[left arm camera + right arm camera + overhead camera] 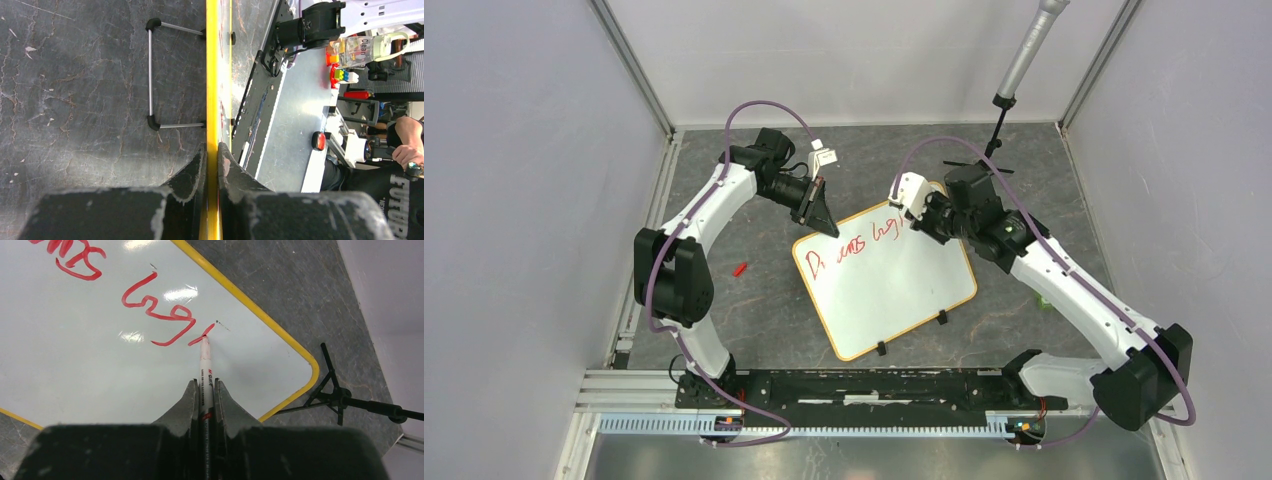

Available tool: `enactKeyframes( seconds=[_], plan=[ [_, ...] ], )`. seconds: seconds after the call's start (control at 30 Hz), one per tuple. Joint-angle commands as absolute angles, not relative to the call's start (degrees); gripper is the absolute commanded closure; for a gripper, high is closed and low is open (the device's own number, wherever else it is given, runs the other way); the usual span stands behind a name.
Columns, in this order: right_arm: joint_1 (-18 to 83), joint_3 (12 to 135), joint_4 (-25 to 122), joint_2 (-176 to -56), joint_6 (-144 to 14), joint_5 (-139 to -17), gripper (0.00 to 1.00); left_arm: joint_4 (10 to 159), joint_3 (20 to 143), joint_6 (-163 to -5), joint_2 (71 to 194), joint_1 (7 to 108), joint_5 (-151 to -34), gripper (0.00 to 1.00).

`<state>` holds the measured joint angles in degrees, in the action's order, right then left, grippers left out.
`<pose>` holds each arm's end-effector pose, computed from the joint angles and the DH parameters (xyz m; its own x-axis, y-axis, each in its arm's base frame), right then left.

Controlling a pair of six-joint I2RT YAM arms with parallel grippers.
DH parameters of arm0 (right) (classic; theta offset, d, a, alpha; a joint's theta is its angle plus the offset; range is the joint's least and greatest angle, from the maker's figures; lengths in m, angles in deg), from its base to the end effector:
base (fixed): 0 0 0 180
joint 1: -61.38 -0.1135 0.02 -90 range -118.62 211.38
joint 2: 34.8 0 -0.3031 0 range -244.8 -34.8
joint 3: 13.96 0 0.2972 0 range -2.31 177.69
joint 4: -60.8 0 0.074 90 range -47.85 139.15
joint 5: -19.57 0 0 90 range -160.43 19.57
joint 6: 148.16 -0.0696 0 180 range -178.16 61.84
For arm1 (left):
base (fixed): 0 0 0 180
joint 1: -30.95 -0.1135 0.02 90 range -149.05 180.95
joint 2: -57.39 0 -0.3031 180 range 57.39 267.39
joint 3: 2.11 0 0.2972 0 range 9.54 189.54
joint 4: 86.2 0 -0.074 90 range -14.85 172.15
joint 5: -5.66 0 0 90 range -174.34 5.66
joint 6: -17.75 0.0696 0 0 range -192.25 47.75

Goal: Write a sentence on the whiteboard

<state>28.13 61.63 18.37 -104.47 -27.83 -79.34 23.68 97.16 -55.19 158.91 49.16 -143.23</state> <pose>0.2659 0.1872 0.3434 -0.1034 -0.6643 -0.7403 -0.8087 0.4895 -0.3263 0.3716 -0.1850 0.2940 -0.7458 0.4049 -0.5289 0.6554 0.3044 -0.6912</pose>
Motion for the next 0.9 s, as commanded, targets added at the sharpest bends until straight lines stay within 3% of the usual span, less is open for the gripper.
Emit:
enactKeyframes(
  seconds=[0.0,0.87],
  plan=[
    [28.4,64.3,20.5,-105.2,-27.1,-77.4,1.00,22.1,96.7,-51.6,160.2,51.3,-140.8,0.98],
    [29.3,59.1,17.5,-101.9,-26.5,-79.5,1.00,22.1,97.0,-51.7,160.7,51.3,-140.9,0.98]
  ],
)
